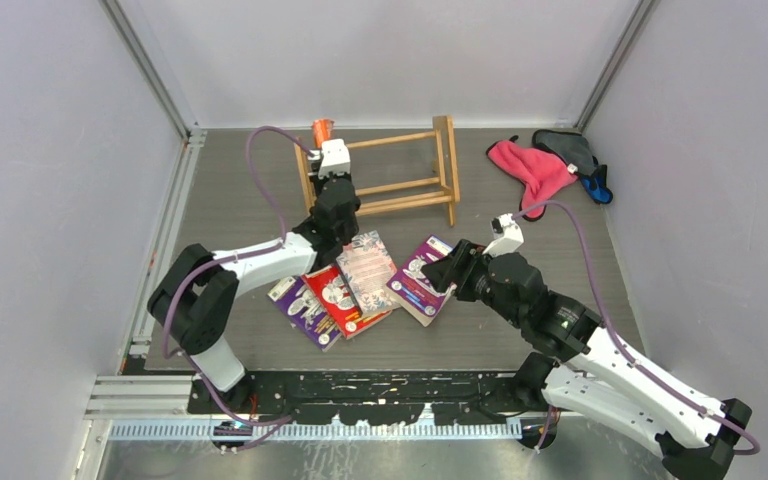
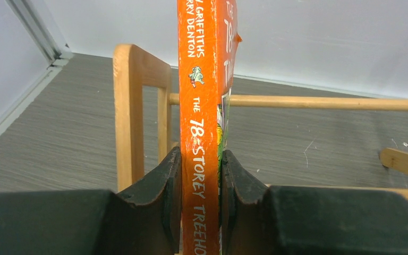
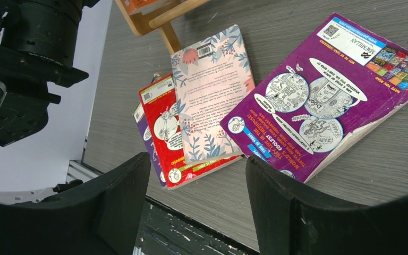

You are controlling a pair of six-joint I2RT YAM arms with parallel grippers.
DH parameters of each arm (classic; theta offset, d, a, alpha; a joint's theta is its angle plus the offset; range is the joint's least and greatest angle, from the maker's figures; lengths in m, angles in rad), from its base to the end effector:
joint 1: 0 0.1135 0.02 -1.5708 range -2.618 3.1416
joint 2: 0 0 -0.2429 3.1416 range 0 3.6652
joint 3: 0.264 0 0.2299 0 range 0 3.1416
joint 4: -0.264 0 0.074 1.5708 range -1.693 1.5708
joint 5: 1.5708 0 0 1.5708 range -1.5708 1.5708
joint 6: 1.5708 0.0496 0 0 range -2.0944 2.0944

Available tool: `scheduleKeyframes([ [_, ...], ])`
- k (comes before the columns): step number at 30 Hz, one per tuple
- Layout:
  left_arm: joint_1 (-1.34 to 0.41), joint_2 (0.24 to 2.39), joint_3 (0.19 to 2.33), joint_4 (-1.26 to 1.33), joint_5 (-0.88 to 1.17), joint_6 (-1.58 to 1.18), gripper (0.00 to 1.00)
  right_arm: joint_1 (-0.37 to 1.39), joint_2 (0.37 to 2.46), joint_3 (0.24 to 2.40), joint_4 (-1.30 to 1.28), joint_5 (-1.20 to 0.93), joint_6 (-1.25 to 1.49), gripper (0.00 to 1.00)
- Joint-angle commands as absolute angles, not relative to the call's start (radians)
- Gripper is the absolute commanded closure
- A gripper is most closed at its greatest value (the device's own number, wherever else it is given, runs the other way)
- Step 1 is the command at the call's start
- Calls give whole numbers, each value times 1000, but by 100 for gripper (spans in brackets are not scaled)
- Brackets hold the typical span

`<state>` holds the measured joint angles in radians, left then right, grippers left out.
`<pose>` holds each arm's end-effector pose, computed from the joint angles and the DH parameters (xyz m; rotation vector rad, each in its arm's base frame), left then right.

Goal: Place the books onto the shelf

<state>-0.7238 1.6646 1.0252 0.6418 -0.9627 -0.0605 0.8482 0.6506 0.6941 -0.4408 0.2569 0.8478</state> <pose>0.2959 -0.2072 0.2713 -0.2358 1.5533 0.1386 0.1141 0.1104 0.2830 0.1755 2.0483 0.8463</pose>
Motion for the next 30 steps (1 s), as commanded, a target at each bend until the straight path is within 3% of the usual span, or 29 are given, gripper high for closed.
scheduleKeyframes([
  [1, -709, 1660, 1035, 753, -954, -128, 100, 838, 653, 708, -389, 268, 833, 29],
  [30, -623, 1704, 987, 778, -888, -138, 100, 755, 753, 624, -239, 192, 878, 29],
])
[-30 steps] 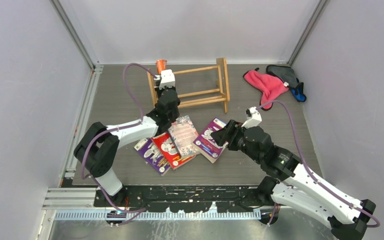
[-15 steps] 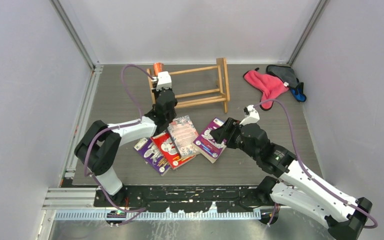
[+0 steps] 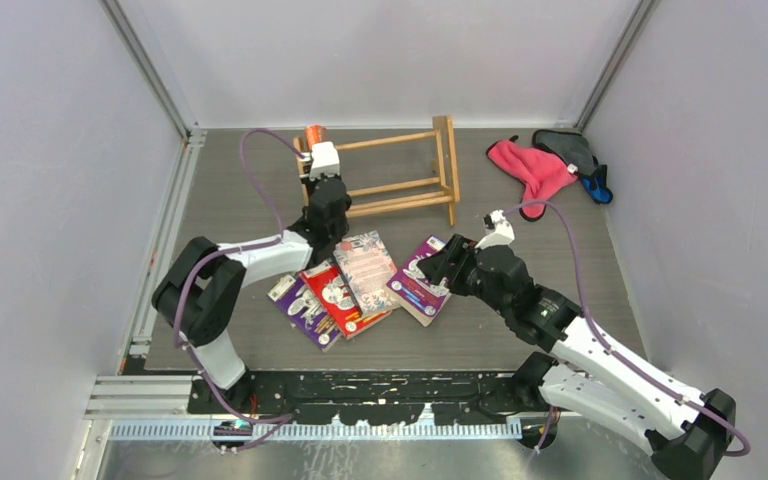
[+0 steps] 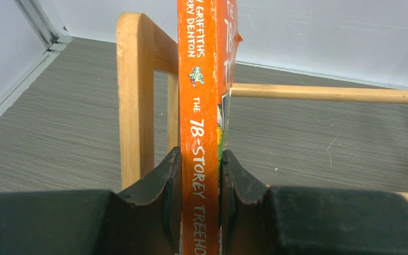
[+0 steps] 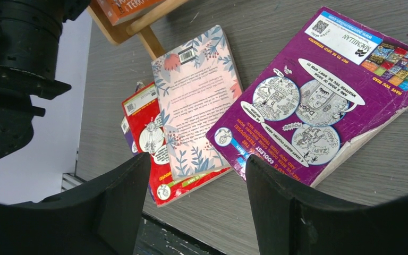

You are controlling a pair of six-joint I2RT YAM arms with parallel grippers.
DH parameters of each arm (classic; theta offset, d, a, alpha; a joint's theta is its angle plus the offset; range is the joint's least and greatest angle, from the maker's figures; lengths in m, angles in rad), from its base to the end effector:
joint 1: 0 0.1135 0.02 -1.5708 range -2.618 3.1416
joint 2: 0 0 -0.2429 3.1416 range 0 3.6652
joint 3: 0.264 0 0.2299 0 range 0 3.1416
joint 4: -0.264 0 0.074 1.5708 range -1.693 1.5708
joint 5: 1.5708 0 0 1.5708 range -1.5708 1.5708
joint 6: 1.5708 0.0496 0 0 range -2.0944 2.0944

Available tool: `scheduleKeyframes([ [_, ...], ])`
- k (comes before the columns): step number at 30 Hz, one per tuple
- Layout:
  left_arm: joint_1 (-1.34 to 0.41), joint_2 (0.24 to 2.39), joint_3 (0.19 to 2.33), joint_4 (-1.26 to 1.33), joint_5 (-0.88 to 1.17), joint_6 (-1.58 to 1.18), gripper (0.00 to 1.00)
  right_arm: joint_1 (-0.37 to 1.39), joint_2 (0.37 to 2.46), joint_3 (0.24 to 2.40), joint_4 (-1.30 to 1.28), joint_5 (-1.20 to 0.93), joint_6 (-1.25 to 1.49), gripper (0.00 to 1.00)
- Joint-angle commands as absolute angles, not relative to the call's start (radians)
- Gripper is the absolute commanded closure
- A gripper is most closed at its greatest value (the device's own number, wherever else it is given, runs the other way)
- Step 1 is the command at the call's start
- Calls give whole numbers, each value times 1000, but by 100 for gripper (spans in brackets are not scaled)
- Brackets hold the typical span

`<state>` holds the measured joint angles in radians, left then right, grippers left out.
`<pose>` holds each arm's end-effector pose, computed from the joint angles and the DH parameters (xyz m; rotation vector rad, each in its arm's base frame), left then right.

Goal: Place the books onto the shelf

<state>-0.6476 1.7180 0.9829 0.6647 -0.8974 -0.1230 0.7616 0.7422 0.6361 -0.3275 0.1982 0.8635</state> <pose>0.3146 -0.1894 0.2420 -0.2567 1.5960 0.1414 0.1365 0.1167 0.2623 0.2394 2.0836 0.8280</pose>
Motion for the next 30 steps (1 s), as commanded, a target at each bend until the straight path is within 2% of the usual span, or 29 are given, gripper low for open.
scheduleKeyframes([
  [1, -616, 1703, 982, 778, -880, -138, 100, 752, 761, 622, -228, 191, 879, 29],
  [8, -589, 1702, 972, 775, -824, -124, 94, 750, 795, 602, -168, 191, 892, 29],
  [12, -588, 1705, 967, 772, -819, -104, 84, 748, 806, 588, -138, 191, 901, 29],
  [15, -588, 1700, 961, 764, -826, -101, 71, 748, 808, 576, -122, 195, 905, 29],
  [18, -589, 1686, 948, 750, -836, -116, 62, 749, 807, 568, -114, 198, 908, 29],
  [30, -612, 1616, 936, 703, -872, -125, 55, 746, 796, 586, -133, 193, 900, 29],
])
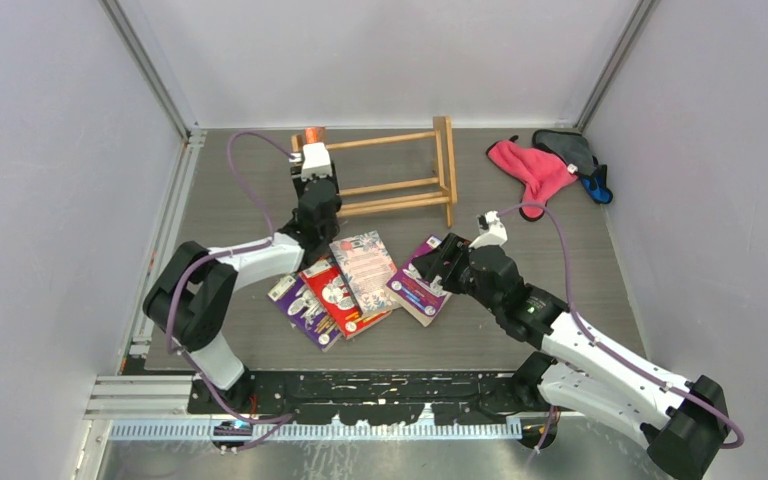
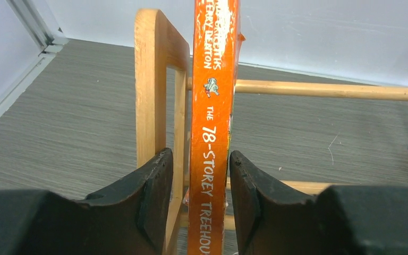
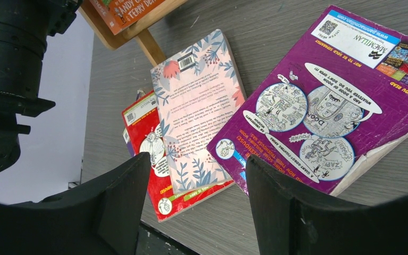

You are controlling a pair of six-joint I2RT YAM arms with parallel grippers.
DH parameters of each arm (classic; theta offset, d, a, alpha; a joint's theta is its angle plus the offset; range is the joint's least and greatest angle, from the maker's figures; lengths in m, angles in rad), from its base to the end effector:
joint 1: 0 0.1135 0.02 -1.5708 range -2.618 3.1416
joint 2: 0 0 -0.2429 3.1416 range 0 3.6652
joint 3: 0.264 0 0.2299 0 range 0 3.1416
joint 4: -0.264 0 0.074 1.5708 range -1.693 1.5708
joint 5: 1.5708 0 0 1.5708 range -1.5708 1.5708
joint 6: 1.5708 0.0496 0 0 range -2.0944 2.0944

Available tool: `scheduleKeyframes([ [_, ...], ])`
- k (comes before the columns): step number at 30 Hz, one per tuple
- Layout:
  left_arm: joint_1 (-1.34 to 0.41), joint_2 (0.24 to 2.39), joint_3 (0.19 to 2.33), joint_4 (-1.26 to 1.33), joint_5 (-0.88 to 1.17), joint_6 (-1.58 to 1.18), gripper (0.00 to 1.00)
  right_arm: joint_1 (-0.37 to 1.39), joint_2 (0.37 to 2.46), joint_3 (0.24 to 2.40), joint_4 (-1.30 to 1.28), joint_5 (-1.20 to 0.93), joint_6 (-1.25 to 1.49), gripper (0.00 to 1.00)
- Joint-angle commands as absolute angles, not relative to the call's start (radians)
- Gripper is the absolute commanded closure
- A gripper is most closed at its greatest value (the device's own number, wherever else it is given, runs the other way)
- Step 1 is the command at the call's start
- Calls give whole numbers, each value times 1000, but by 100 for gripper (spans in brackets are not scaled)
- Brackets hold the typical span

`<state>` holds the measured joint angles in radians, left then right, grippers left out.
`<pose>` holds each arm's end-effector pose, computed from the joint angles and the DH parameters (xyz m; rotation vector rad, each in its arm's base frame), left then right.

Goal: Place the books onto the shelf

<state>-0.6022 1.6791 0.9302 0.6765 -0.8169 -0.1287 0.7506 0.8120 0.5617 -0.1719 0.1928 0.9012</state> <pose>0.3149 -0.1726 0.2400 -0.2358 1.6042 0.1080 0.1488 0.1258 0.2426 0.2875 2.0731 0.8567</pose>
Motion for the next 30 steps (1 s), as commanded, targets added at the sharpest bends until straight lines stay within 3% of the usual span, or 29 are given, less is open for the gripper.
scheduleKeyframes([
  [1, -620, 1610, 941, 703, -877, -114, 55, 747, 792, 589, -136, 194, 899, 29],
  [12, -727, 1536, 1006, 626, -952, -64, 49, 747, 785, 654, -282, 224, 855, 29],
  [21, -874, 1421, 1081, 385, -1027, -148, 48, 746, 768, 643, -372, 243, 906, 29],
  [25, -943, 1361, 1132, 182, -999, -228, 47, 747, 699, 575, -389, 268, 985, 28],
  [30, -957, 1332, 1195, -93, -777, -406, 47, 746, 611, 477, -394, 283, 1102, 27],
])
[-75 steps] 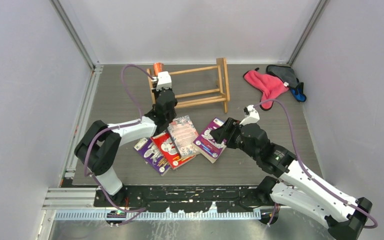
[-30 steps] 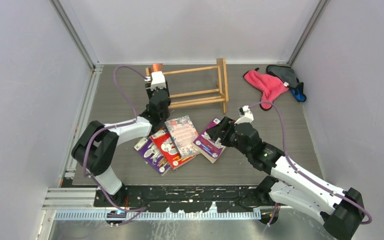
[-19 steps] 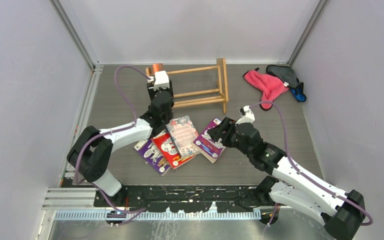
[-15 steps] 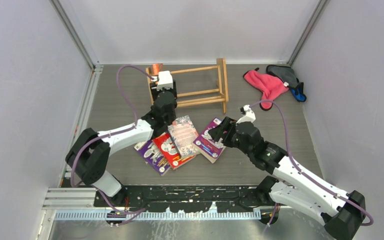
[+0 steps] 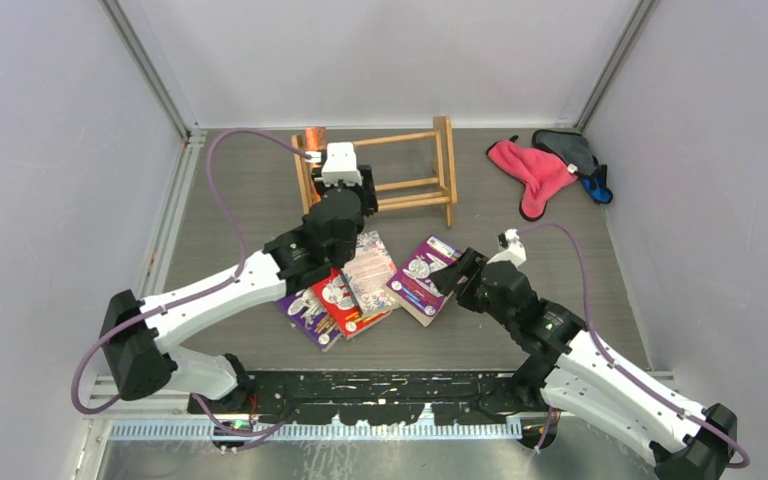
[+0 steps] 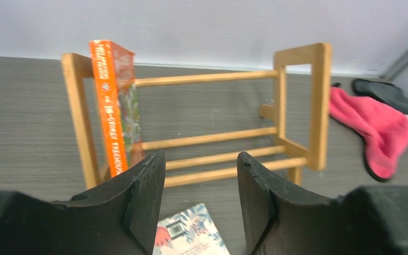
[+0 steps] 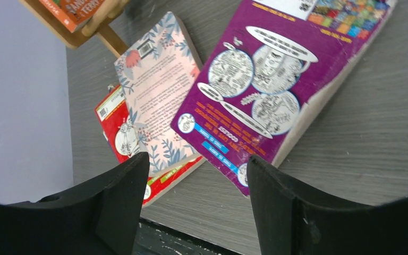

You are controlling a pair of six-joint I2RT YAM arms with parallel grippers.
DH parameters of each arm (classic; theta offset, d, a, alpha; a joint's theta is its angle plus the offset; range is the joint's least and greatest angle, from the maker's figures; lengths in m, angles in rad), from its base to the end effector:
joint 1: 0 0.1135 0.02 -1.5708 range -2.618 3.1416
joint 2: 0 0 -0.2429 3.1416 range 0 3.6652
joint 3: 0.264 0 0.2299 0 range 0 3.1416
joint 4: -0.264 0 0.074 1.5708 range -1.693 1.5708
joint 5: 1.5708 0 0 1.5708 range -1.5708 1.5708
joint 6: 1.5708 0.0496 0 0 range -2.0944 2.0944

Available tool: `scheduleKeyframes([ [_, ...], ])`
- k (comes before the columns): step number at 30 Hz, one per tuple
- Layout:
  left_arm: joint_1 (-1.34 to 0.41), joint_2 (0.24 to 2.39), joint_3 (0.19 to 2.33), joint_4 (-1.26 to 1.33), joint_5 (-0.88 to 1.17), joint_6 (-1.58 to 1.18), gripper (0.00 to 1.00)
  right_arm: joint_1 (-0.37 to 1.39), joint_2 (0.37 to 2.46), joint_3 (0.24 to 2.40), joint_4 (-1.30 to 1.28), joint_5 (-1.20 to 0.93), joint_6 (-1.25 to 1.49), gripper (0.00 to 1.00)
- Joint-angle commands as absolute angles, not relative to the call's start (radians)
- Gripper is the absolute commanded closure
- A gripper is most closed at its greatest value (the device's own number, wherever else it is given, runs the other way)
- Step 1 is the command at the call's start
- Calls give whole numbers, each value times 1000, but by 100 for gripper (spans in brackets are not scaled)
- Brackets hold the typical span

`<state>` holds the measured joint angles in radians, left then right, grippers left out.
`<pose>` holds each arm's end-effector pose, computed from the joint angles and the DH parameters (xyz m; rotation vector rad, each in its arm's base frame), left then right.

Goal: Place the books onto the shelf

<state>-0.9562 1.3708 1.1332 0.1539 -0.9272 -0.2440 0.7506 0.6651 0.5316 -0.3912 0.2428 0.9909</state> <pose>0.2083 -0.2263 0.3490 -0.1214 1.6187 -0.1574 0.1270 0.1021 0.2321 0.4128 2.1417 0.7885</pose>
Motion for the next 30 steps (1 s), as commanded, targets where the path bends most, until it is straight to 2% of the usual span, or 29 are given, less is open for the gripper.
scheduleKeyframes([
  [1, -957, 1333, 1197, -124, -732, -432, 47, 747, 595, 459, -395, 288, 1121, 27],
  [7, -954, 1383, 1206, -270, -513, -579, 47, 747, 519, 361, -414, 314, 1203, 26],
  [14, -908, 1447, 1165, -301, -319, -740, 47, 746, 528, 288, -404, 312, 1281, 22],
  [30, -770, 1647, 1168, -237, 134, -789, 47, 739, 794, 214, -70, 279, 1315, 21],
])
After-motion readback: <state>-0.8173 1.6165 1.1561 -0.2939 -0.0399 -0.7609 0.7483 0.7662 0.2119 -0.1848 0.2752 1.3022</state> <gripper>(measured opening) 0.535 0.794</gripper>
